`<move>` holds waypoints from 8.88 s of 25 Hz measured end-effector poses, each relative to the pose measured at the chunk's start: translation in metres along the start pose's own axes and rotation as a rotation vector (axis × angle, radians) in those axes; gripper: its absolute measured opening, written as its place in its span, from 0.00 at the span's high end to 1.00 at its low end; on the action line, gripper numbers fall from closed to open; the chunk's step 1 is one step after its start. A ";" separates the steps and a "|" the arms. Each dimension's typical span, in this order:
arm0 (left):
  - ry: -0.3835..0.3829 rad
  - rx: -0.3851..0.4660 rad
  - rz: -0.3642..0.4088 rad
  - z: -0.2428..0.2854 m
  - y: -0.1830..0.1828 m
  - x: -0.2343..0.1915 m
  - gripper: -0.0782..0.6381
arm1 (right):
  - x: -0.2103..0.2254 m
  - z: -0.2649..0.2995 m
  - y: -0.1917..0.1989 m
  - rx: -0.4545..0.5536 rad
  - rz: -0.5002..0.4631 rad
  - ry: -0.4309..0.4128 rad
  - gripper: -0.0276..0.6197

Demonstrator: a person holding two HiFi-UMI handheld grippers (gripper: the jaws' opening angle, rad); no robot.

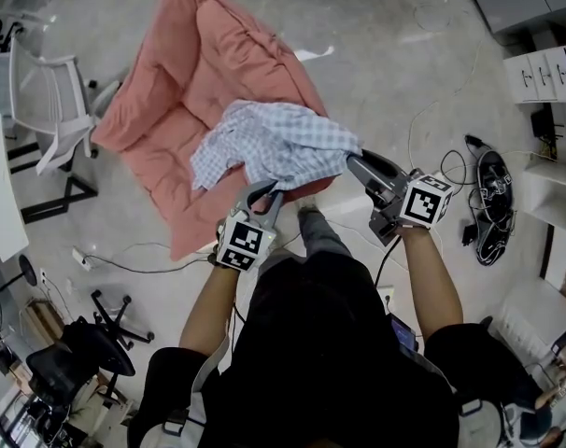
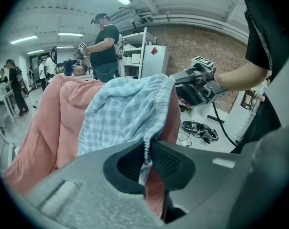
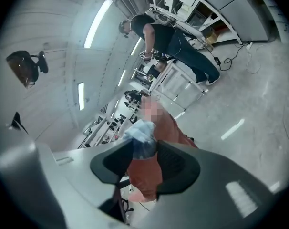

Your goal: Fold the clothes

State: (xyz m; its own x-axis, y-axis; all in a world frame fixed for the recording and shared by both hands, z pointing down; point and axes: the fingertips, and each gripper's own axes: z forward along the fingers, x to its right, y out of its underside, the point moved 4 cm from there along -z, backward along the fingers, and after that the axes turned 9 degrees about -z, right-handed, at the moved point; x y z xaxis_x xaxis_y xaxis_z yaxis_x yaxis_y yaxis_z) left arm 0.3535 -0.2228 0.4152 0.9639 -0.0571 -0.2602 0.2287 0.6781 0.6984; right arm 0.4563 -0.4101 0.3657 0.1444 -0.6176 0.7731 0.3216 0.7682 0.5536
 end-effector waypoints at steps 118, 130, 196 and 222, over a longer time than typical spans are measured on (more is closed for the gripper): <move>-0.538 0.043 0.421 -0.540 -0.173 -0.445 0.84 | -0.520 0.442 -0.129 0.172 -0.722 0.065 0.90; -0.552 -0.026 0.307 -0.482 -0.134 -0.460 0.84 | -0.456 0.479 -0.115 0.052 -0.755 0.098 0.90; -0.327 -0.416 -0.009 -0.293 0.316 -0.039 0.84 | -0.177 0.124 0.345 -0.520 -0.268 0.320 0.89; -0.278 -0.410 -0.025 -0.293 0.372 0.005 0.82 | -0.173 0.083 0.417 -0.562 -0.238 0.396 0.89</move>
State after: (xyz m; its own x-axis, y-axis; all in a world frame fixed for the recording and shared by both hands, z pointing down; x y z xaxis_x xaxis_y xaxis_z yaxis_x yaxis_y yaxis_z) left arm 0.4031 0.2436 0.4786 0.9716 -0.2320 -0.0471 0.2332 0.9032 0.3604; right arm 0.4876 0.0308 0.4884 0.3046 -0.8535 0.4229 0.8030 0.4688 0.3679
